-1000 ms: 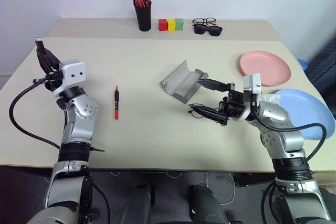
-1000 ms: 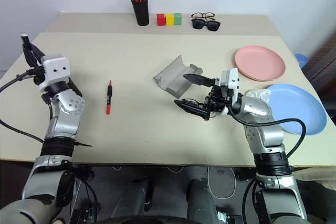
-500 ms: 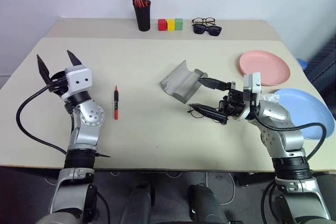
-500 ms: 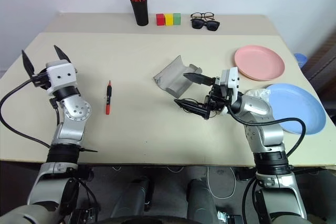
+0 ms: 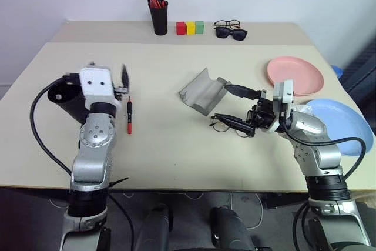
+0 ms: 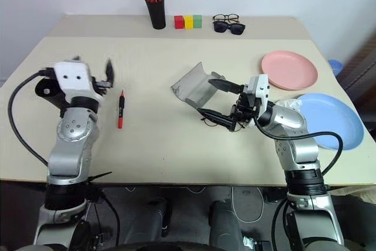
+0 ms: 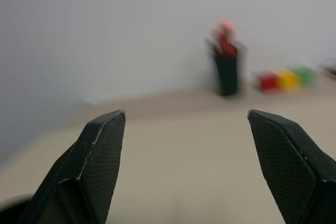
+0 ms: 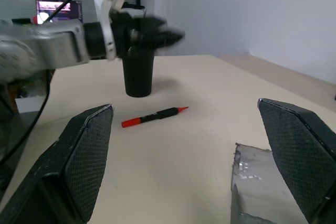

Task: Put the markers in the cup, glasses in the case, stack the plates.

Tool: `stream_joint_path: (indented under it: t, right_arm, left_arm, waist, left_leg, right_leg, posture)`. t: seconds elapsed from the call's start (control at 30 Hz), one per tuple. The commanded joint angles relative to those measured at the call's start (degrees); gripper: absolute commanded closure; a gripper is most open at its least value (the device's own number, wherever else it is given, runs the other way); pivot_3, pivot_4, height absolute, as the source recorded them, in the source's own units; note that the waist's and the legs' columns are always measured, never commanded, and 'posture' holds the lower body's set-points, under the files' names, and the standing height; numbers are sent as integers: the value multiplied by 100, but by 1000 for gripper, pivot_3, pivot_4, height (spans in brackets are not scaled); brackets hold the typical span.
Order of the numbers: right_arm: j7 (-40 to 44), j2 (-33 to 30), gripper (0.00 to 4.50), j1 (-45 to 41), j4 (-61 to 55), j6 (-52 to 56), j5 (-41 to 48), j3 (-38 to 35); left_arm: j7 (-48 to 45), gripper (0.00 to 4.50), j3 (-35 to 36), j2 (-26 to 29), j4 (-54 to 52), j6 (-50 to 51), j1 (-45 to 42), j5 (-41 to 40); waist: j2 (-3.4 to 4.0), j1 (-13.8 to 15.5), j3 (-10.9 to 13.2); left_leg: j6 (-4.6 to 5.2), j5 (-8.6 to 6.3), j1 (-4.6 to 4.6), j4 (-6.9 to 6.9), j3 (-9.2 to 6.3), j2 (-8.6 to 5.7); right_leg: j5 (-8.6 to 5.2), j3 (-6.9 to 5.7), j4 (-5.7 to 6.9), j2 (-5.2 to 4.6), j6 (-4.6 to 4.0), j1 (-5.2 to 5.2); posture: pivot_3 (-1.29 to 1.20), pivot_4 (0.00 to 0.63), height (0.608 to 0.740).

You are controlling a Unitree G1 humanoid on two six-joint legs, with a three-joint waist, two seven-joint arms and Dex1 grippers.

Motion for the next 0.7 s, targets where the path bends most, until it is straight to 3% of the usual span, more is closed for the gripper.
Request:
stream_joint_path:
  t: [0.03, 0.13, 0.23, 0.43, 0.7]
  right_arm:
    - [-62, -73, 0, 78, -118, -136, 10, -207]
    - [-122, -86, 0, 160, -134, -172, -11, -246]
    - [-162, -85, 0, 213, -164, -185, -27, -261]
    - [-239, -101, 0, 292, -233, -198, -34, -293]
    - [-304, -119, 0, 373, -274, -219, -42, -307]
  left_arm:
    - [-56, 712, 153, -26, -174, 1630, -368, -288]
    - [270, 712, 196, -248, 245, 2737, -809, -153]
    - [564, 712, 322, -541, 646, 3187, -1180, -44]
    - [866, 712, 720, -839, 1183, 3574, -1580, 74]
    - [893, 712, 1033, -643, 1702, 3787, -1757, 197]
  waist:
    - [-1, -3, 0]
    - [-2, 0, 1]
    - [-3, -11, 1]
    - [-4, -87, 2]
    - [-4, -105, 2]
  left_leg:
    - [0, 0, 0, 0, -2, 2]
    - [0, 0, 0, 2, -6, 4]
    - [0, 0, 0, 2, -7, 4]
    - [0, 0, 1, -3, -10, 9]
    - [-1, 1, 1, -2, -10, 9]
  right_leg:
    - [0, 0, 0, 3, 0, 0]
    - [-1, 0, 0, 8, 0, 1]
    - [0, 0, 0, 10, 2, 2]
    - [10, 0, 2, 16, 18, -2]
    - [10, 0, 2, 16, 17, -2]
  posture:
    - [0, 150, 740]
    - [0, 150, 740]
    - [0, 150, 740]
    - [0, 150, 740]
    - [0, 150, 740]
